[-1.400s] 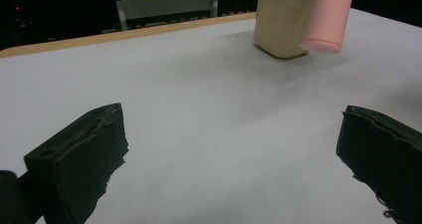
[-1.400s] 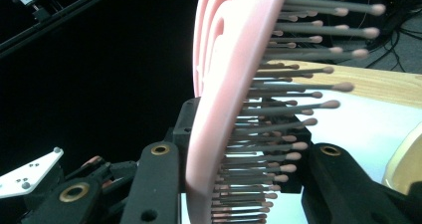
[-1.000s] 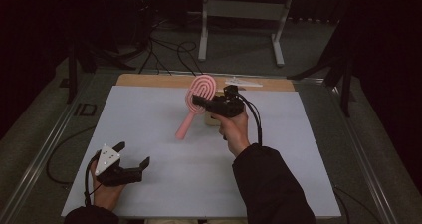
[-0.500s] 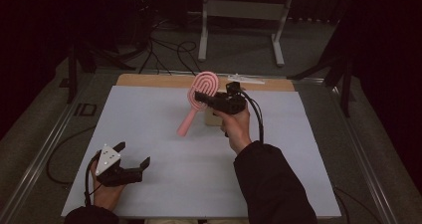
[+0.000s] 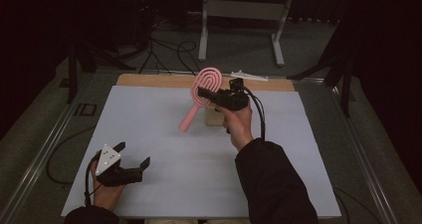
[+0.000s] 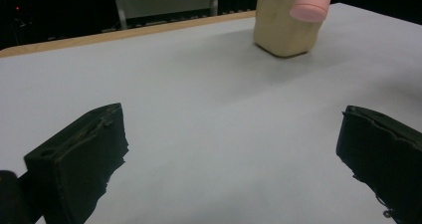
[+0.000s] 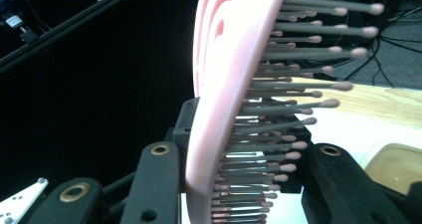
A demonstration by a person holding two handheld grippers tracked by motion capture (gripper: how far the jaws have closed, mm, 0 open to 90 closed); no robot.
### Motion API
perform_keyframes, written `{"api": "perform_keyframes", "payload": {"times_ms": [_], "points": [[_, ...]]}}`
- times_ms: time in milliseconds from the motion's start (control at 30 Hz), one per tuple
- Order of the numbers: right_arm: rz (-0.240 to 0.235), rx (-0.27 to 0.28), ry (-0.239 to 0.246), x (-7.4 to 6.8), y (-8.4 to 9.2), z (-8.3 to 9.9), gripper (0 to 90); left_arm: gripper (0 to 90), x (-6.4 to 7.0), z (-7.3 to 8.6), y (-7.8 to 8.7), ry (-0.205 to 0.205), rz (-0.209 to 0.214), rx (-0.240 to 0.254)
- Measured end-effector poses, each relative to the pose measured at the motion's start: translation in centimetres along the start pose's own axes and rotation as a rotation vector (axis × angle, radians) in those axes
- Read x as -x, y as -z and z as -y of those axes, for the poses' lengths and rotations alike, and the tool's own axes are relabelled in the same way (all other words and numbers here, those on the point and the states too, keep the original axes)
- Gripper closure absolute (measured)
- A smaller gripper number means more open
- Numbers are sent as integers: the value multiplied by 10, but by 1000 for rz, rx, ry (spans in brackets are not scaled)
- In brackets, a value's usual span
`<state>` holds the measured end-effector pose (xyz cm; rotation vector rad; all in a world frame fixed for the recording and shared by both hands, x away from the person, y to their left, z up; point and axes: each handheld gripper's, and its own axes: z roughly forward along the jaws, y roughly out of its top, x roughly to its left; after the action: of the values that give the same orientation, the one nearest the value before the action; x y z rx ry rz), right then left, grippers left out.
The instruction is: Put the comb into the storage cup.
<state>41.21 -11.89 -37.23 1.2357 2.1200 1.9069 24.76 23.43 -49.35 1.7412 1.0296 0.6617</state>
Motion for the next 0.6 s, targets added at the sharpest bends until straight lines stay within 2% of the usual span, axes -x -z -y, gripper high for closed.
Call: {"api": "perform_keyframes", "payload": {"times_ms": [200, 600], "points": [[7, 5, -9, 4, 0, -3, 635, 2, 0, 0, 0, 0, -1, -1], [34, 17, 8, 7, 1, -12, 635, 2, 0, 0, 0, -1, -3, 0]]}}
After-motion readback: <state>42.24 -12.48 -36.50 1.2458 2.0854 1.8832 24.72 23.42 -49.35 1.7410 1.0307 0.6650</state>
